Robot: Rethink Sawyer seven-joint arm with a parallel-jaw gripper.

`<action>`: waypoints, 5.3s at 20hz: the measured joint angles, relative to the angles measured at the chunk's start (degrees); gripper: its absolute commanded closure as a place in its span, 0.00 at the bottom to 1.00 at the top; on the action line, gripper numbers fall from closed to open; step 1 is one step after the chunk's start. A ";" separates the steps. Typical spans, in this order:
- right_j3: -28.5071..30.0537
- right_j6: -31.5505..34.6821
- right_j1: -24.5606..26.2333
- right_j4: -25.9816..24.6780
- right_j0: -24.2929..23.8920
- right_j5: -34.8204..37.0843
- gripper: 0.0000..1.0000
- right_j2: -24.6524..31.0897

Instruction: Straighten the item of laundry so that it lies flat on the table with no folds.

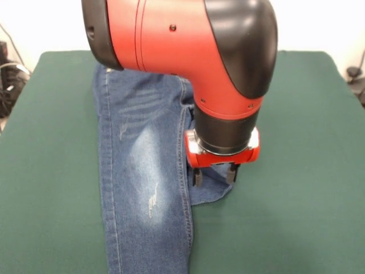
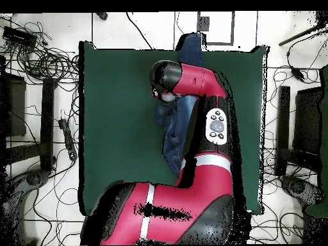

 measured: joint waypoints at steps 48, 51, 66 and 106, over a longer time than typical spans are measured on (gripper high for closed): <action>-6.16 0.01 6.47 4.84 0.08 5.26 1.00 -0.61; -5.95 0.00 6.36 4.85 0.09 5.25 1.00 -0.60; 1.50 0.00 3.62 11.20 -1.52 -0.43 1.00 1.23; 5.50 0.00 2.58 22.18 -5.58 -3.58 1.00 10.43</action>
